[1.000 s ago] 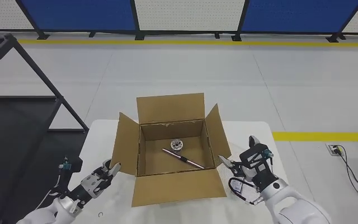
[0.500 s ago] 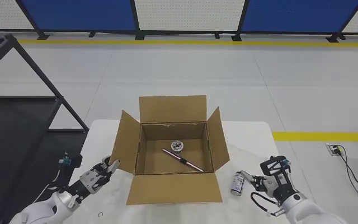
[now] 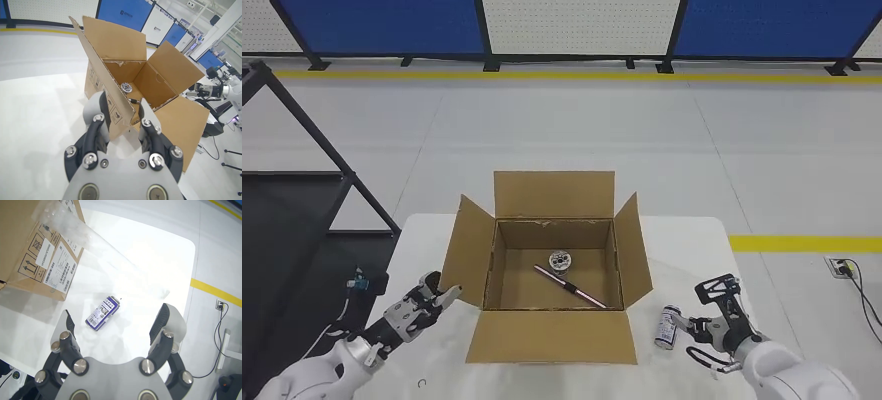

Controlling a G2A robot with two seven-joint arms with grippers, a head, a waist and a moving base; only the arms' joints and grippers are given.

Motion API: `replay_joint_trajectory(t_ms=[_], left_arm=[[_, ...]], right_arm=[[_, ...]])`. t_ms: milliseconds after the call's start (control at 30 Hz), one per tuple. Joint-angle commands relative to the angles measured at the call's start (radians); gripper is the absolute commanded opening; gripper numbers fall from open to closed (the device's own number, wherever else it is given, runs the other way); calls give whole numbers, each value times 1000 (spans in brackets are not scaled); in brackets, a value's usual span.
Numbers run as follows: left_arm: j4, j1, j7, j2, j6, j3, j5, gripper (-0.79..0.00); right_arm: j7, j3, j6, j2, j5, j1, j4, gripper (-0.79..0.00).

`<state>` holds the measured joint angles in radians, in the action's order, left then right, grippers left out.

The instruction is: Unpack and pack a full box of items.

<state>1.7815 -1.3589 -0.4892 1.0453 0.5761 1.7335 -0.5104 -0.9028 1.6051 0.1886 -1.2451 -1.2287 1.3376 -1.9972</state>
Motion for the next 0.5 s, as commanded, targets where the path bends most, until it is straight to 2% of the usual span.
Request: replay_joint_trajectory(t_ms=[0, 67, 200, 467], left_arm=[[5, -9, 9, -1, 0, 5, 4, 0], [7, -21, 25, -1, 2, 11, 17, 0], [10, -42, 65, -2, 7, 32, 38, 0], [8, -71, 129, -2, 18, 56, 61, 0]], right_arm=[[0, 0, 0, 0, 0, 0, 0, 0], [7, -5, -7, 0, -11, 4, 3, 0], [-56, -67, -14, 1, -86, -25, 24, 0], [-133, -144, -59, -4, -74, -98, 134, 0]])
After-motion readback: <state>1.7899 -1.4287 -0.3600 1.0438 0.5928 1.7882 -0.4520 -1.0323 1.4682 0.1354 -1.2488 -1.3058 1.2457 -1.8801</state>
